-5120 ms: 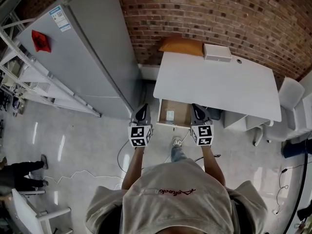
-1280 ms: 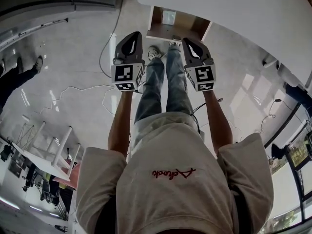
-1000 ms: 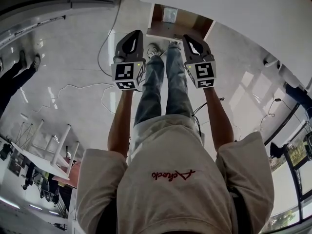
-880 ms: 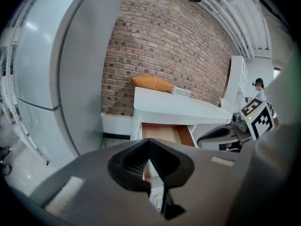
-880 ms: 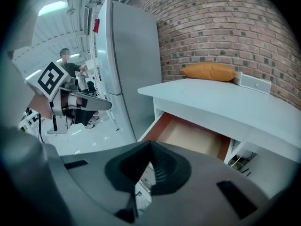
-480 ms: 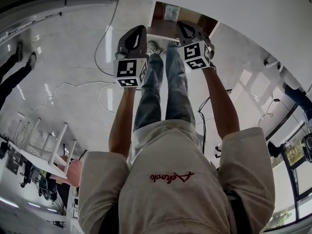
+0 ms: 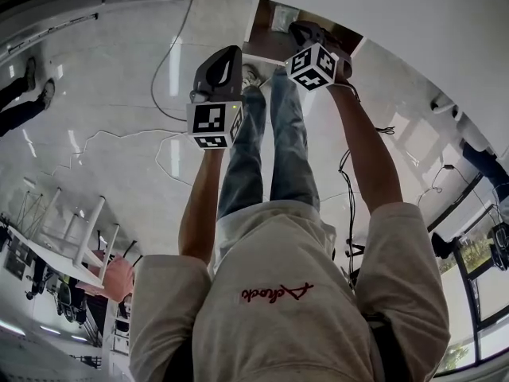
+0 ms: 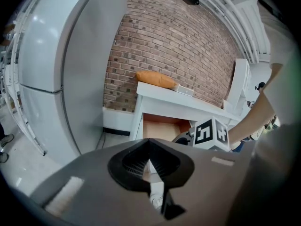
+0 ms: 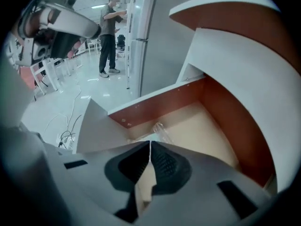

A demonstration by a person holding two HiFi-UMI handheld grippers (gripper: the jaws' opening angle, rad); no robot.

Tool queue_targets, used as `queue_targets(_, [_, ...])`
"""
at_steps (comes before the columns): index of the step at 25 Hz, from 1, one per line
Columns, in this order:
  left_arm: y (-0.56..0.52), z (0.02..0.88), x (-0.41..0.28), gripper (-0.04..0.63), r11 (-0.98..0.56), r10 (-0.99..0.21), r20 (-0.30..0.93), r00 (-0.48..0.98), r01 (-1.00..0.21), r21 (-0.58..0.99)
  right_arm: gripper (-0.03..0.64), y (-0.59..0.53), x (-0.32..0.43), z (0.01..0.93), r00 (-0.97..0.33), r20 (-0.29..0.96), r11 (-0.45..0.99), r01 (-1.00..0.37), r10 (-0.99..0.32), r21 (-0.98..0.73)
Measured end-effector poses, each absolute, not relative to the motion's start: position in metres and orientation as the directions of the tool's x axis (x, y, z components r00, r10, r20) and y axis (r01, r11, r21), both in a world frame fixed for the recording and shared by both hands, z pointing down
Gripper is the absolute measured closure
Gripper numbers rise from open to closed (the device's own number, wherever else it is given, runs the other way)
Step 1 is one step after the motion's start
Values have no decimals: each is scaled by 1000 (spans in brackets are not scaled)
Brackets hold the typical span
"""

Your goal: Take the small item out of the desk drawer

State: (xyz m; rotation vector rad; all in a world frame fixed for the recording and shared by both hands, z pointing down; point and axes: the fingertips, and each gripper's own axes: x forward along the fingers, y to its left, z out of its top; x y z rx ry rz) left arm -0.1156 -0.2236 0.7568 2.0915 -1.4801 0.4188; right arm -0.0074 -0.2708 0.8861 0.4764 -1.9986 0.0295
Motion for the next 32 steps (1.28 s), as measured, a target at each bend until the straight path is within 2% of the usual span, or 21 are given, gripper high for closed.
queue_targets(6, [-219,764,-116,586,-246,-765,541,349,-935,255,603,-281,-14,913,-365,894,947,-280,-259,160])
queue_targets(7, [-218,765,-115,586,-245,-765,542,348,-935,256,583,-282,-14,917,-363,898,950,-274,-248,152])
queue_targets(8, [-217,766,-115,586,-243,-764,544,348,-935,256,510,-283,-14,921,-361,901,952,-269,-239,144])
queue_targets(10, [-216,767,-114,586,-241,-763,546,346,-936,257,449,-287,-14,928,-356,905,955,-259,-232,143])
queue_targets(13, [-215,769,-115,586,-239,-761,549,345,-937,256,400,-295,-13,937,-339,910,957,-238,-240,163])
queue_targets(17, [-212,775,-119,586,-235,-760,553,341,-938,255,371,-307,-15,946,-322,905,952,-219,-279,215])
queue_targets(23, [-208,781,-123,586,-225,-758,560,335,-940,258,368,-317,-18,957,-303,915,958,-190,-266,216])
queue_targets(30, [-206,787,-130,586,-216,-757,564,331,-941,262,373,-321,-19,959,-281,902,943,-154,-327,294])
queue_targets(31, [-205,787,-131,586,-216,-757,563,331,-941,262,376,-320,-20,959,-274,903,942,-149,-330,299])
queue_targets(32, [-205,787,-131,586,-216,-758,563,330,-941,261,415,-318,-20,960,-268,904,941,-143,-334,306])
